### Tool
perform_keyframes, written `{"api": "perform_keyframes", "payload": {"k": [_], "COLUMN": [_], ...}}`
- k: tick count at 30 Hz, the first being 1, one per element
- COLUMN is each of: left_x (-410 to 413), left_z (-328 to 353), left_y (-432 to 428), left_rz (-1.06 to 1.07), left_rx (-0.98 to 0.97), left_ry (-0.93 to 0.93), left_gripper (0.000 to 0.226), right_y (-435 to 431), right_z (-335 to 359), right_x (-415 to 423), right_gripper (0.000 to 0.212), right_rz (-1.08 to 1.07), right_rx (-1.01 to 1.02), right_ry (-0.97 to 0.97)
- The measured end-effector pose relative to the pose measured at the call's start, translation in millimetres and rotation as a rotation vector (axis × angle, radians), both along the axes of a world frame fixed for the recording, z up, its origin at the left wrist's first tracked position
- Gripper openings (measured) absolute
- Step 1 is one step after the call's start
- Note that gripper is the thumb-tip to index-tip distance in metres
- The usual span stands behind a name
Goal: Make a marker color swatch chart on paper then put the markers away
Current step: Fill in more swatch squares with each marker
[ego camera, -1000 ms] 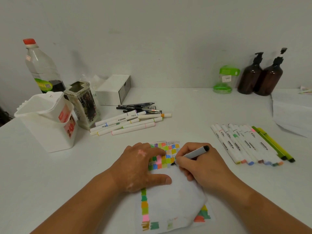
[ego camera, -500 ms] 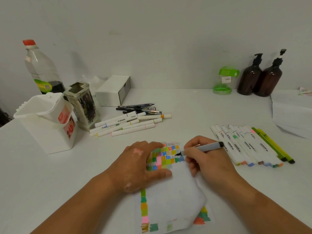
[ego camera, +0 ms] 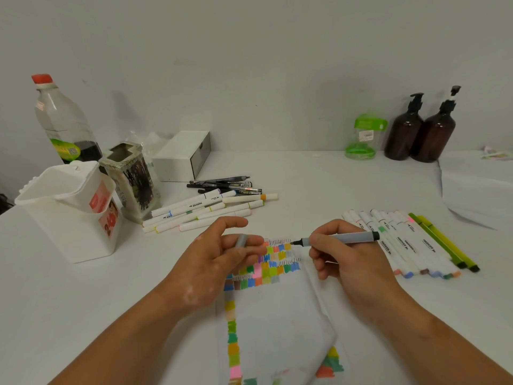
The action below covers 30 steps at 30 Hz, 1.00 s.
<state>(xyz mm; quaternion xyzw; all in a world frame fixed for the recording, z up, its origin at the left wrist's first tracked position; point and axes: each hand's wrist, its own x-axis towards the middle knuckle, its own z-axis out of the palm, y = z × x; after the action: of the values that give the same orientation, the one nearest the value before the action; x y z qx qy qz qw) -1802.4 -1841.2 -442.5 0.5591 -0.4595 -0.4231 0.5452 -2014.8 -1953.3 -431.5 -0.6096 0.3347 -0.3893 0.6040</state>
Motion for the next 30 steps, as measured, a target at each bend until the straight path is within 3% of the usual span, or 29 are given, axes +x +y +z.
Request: {"api": "perform_keyframes", "payload": {"k": [6, 12, 24, 27, 30], "left_x": [-6.6, -13.7, -23.2, -22.9, -22.1], "left_z": [2.4, 4.6, 7.6, 10.5, 10.1], "left_y": [0.3, 1.0, 1.0, 1.6, 2.1], "left_rz": [-0.007, -0.017, -0.044, -0.046, -0.049], "left_rx": [-0.035, -0.019, -0.069, -0.079, -0.071], "left_ry": [-0.068, -0.123, -0.017, -0.01, -0.037], "left_gripper": [0.013, 0.016, 0.018, 0.018, 0.018], "right_y": [0.7, 4.9, 14.8, 14.0, 12.5], "right_z": [4.0, 6.6, 3.9, 3.6, 1.0], "right_x": [-1.5, -0.4, 4.2, 3.9, 4.4], "right_gripper": [0.016, 0.012, 0.004, 0.016, 0.011], "right_rz": [0.086, 0.162, 0.238, 0.251, 0.269], "right_rx": [0.037, 0.041, -0.021, -0.009, -0.002], "right_ry": [-0.121, -0.163, -0.112, -0.121, -0.12]}}
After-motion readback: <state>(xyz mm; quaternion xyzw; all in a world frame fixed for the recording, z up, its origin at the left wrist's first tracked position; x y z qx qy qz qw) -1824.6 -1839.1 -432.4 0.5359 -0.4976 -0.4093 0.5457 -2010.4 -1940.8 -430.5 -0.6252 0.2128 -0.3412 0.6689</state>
